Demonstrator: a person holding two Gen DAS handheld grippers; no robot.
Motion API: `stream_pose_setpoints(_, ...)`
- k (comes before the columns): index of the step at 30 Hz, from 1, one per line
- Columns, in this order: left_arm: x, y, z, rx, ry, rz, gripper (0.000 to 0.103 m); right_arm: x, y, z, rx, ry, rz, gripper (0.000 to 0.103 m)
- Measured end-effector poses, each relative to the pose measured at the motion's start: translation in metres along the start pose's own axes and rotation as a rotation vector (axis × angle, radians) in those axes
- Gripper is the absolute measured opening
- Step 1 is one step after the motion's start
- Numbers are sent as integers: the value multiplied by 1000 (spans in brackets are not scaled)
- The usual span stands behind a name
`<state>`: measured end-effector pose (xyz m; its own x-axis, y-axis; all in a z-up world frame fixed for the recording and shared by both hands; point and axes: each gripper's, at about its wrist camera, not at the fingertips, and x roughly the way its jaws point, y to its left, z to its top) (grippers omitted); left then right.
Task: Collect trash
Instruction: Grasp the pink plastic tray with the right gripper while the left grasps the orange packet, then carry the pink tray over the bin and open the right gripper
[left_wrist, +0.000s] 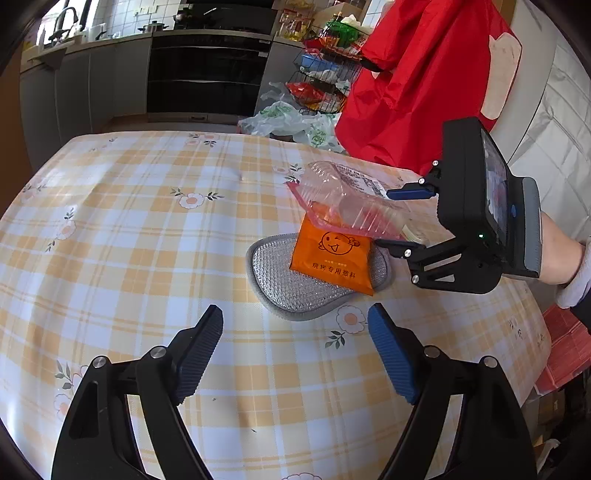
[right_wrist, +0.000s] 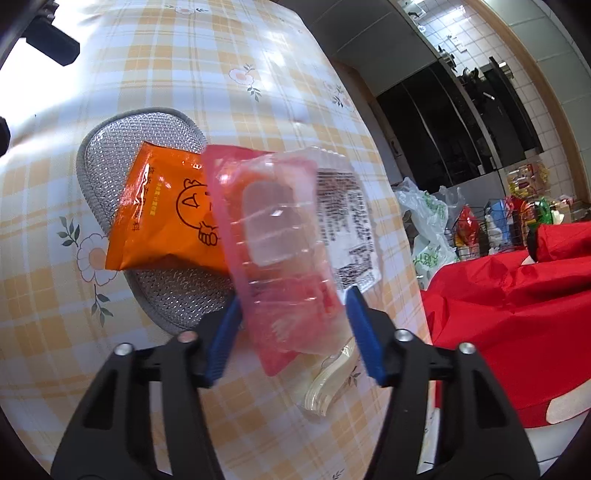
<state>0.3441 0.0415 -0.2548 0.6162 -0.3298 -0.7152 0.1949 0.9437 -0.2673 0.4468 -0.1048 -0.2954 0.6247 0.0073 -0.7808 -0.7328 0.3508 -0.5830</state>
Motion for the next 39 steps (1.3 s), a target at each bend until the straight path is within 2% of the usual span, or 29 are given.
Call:
stream_pose_setpoints(1, 1, 0, 0, 2, 1, 0, 78, -2, -2, 0, 16, -13, 8, 45)
stream_pose_setpoints(6, 5, -4, 0, 25, 9, 0, 76, -22, -17, -12, 169, -68, 65, 44)
stream_pose_setpoints(11, 12, -12, 5, 63, 17, -2, 74, -50, -47, -42, 491, -155, 175, 43)
stream_pose_setpoints(17, 36, -31, 17, 135, 58, -5, 70, -72, -56, -93, 858, -258, 272, 43)
stream_pose_setpoints(22, 68, -51, 30, 212, 102, 7, 70, -86, -52, -132, 1071, -355, 308, 42)
stream_pose_setpoints(26, 92, -57, 43, 227, 127, 39, 70, -98, -46, -161, 1181, -408, 325, 42)
stream_pose_setpoints(30, 106, -52, 51, 190, 146, 48, 70, -107, -39, -175, 1227, -420, 339, 42)
stream_pose_setpoints(34, 111, -53, 53, 207, 147, 61, 70, -114, -33, -184, 1257, -436, 348, 42)
stream_pose_setpoints(35, 110, -54, 53, 206, 145, 60, 68, -115, -31, -186, 1265, -441, 342, 41)
stream_pose_setpoints(36, 109, -54, 52, 207, 139, 50, 59, -116, -30, -188, 1270, -441, 336, 40)
stream_pose_setpoints(37, 107, -56, 52, 218, 135, 37, 39, -118, -29, -189, 1274, -436, 331, 40)
stream_pose_setpoints(39, 101, -63, 50, 259, 130, 55, 15, -119, -26, -191, 1284, -424, 326, 40)
